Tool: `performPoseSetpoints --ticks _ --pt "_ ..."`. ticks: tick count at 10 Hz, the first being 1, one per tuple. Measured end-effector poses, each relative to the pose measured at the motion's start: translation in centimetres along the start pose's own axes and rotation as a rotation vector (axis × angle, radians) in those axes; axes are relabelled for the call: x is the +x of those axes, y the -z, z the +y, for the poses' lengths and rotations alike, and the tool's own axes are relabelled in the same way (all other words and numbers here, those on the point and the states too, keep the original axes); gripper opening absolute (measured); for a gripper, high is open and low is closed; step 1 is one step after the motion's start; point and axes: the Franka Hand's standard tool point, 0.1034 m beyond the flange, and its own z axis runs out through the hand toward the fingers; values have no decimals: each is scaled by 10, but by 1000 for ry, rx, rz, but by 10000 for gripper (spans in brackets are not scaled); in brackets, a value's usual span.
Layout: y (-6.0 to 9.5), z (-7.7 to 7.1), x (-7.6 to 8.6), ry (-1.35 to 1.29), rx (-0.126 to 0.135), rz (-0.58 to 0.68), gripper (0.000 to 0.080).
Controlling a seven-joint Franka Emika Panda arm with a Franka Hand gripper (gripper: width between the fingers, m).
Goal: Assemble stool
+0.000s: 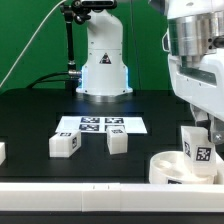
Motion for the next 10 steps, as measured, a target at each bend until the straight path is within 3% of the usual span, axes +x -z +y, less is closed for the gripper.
performPoseSetpoints --ticks 1,2,3,5,8,10 --pt "1 0 0 22 0 0 336" --pt "6 -1 0 88 0 -2 501" --pt "14 -2 -2 91 -4 -6 601" --pt "27 -7 -5 207 15 -7 641" --pt "23 -5 -5 444 11 -5 648" --pt "24 -11 -4 757 0 17 648"
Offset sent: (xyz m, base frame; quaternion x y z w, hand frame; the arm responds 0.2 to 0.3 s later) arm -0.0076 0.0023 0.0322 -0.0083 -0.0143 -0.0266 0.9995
